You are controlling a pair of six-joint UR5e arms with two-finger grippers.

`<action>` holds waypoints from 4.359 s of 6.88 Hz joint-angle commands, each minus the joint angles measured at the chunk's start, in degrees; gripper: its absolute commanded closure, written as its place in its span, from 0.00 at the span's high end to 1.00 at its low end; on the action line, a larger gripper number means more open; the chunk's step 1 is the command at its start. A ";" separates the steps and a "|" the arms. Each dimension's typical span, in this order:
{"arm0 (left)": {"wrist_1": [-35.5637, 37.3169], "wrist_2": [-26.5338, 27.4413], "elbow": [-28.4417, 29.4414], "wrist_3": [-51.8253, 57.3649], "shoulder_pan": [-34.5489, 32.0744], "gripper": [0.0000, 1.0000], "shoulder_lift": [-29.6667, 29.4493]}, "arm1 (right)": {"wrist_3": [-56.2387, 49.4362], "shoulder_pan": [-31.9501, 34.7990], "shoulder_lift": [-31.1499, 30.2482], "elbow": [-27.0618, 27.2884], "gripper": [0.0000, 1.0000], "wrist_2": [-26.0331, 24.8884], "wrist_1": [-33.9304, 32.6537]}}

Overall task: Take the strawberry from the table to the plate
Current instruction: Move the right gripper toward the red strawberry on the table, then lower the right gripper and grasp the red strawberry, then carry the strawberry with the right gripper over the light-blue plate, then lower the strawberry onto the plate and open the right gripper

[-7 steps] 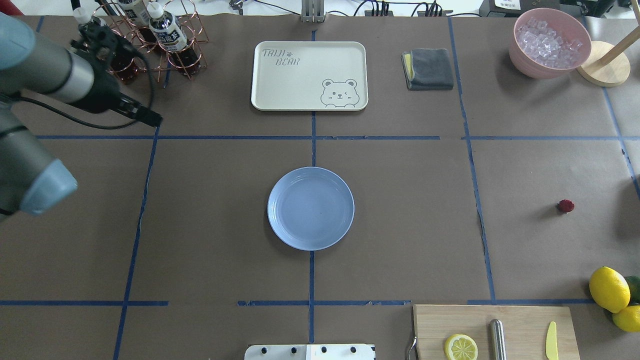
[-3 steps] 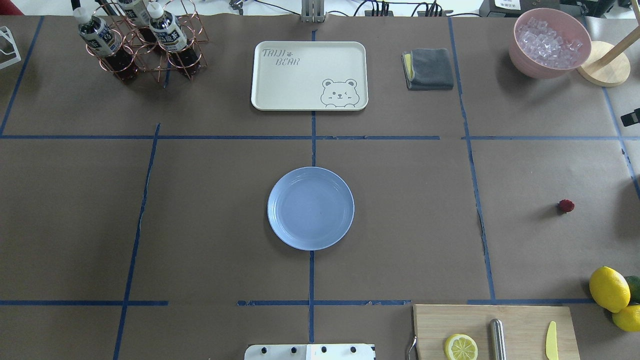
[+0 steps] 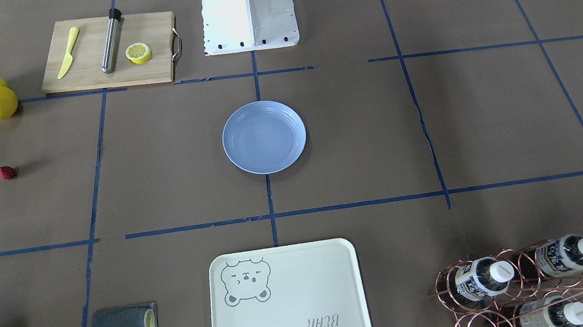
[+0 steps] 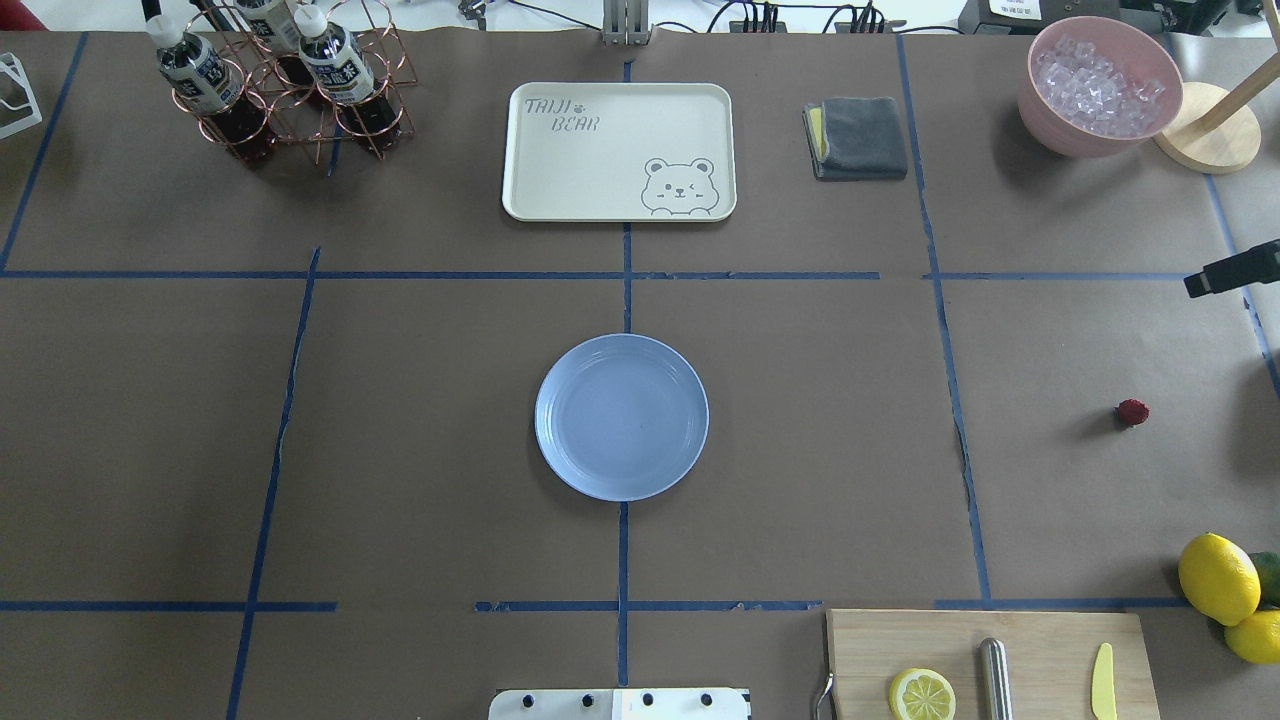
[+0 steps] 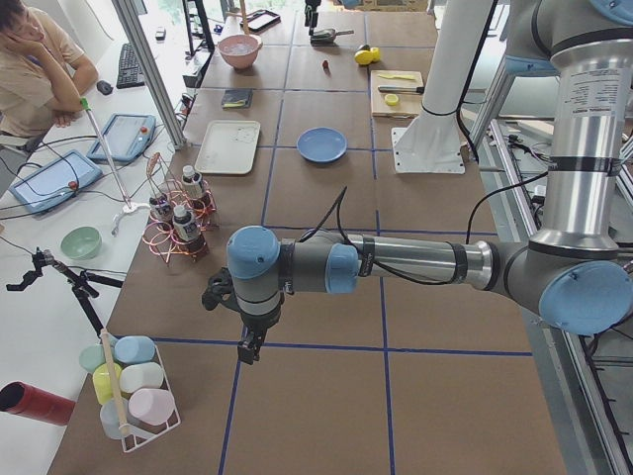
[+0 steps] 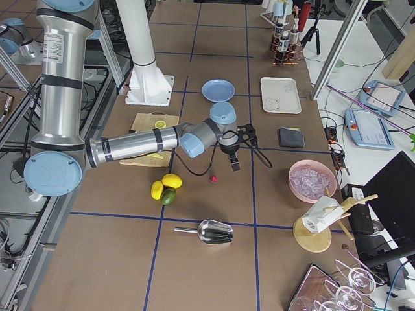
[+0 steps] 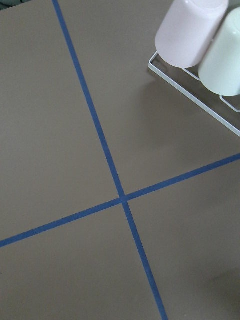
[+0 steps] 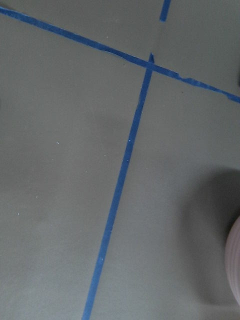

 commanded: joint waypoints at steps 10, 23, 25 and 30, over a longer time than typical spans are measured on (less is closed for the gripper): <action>-0.68 -3.53 -0.02 -0.08 -0.01 1.00 0.08 | 3.70 -14.24 -2.67 -8.57 0.31 -8.06 11.53; -0.15 -3.44 -0.20 0.36 -0.01 1.00 0.78 | 36.55 -40.07 57.77 -20.30 0.00 -28.96 -32.42; -0.24 -3.53 -0.11 0.36 -0.01 1.00 0.78 | 37.09 -41.75 57.97 -22.19 0.00 -30.20 -32.42; -0.59 -3.53 -0.20 0.27 -0.01 1.00 0.69 | 37.18 -41.84 57.80 -22.81 0.98 -30.20 -32.42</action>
